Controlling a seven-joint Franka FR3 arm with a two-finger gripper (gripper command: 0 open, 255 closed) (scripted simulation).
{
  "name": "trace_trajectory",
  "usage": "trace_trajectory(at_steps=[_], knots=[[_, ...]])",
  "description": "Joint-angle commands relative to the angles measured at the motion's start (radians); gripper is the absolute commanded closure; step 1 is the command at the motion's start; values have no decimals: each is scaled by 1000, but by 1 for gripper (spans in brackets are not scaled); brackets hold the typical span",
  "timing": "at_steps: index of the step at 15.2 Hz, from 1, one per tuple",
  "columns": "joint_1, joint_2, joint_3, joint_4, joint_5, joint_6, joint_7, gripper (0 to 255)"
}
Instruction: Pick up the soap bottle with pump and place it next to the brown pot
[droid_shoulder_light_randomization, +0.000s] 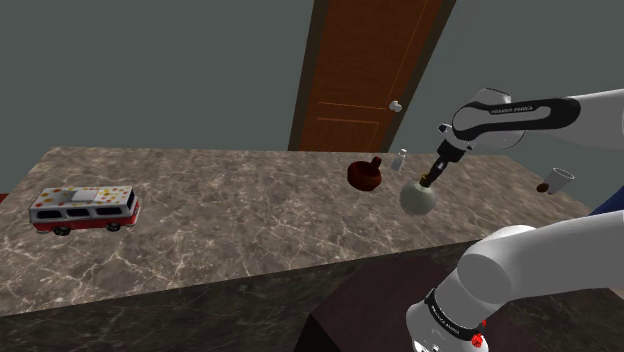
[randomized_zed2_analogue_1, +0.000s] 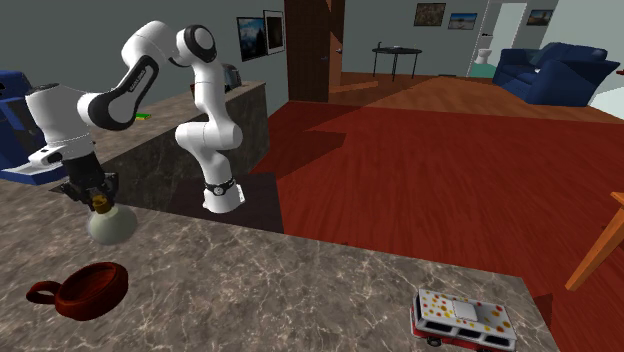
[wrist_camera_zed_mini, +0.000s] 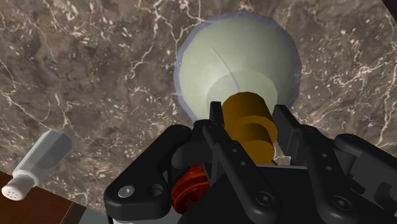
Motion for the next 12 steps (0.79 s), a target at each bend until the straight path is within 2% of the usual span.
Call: trace_trajectory(at_steps=[1,8,9,12], knots=[[4,12,-7,-12,1,25,-1,255],[4,12,-7,-12,1,25,-1,255],[4,12,-7,-12,1,25,-1,0],[4,12,-7,-12,1,25,-1,0]])
